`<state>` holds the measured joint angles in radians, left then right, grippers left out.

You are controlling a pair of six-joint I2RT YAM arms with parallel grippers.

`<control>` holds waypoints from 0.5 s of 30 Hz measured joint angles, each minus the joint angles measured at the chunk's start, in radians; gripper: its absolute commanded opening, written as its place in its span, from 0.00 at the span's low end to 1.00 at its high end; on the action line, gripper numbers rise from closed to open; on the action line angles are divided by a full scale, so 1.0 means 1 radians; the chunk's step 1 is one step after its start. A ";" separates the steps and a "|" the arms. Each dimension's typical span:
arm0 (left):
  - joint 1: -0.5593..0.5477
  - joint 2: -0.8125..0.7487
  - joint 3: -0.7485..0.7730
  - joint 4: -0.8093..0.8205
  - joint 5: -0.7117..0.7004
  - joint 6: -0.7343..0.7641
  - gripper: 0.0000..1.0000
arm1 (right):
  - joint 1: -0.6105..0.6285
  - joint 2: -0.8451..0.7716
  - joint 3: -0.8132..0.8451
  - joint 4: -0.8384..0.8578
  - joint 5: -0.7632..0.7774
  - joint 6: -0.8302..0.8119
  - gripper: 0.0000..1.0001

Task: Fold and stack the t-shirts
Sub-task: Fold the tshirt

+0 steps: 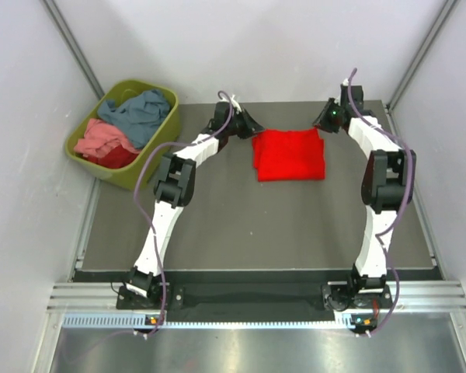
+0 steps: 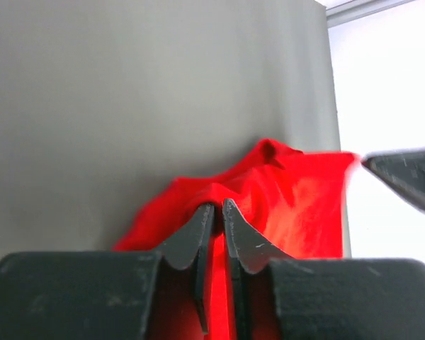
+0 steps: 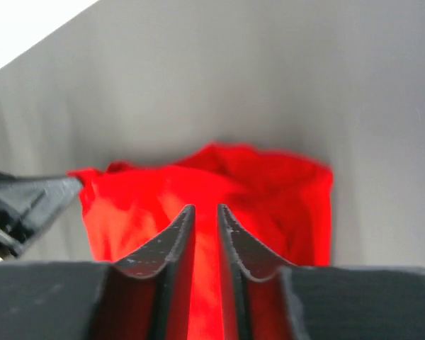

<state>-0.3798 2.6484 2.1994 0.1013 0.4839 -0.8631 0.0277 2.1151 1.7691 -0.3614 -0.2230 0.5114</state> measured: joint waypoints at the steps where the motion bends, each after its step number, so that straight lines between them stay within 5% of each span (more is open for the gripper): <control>1: 0.003 0.015 0.000 0.022 0.004 -0.005 0.18 | -0.005 0.040 0.028 0.014 -0.011 0.003 0.28; 8: 0.041 0.018 -0.049 0.122 0.053 -0.023 0.25 | -0.037 0.129 0.101 0.007 -0.063 -0.040 0.41; 15: 0.083 -0.104 -0.182 0.032 0.077 0.072 0.32 | -0.064 -0.063 -0.100 -0.031 -0.100 -0.145 0.47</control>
<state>-0.2970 2.5446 2.0178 0.1329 0.5606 -0.7914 -0.0360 2.0518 1.6688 -0.3923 -0.3229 0.3660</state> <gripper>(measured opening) 0.310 0.462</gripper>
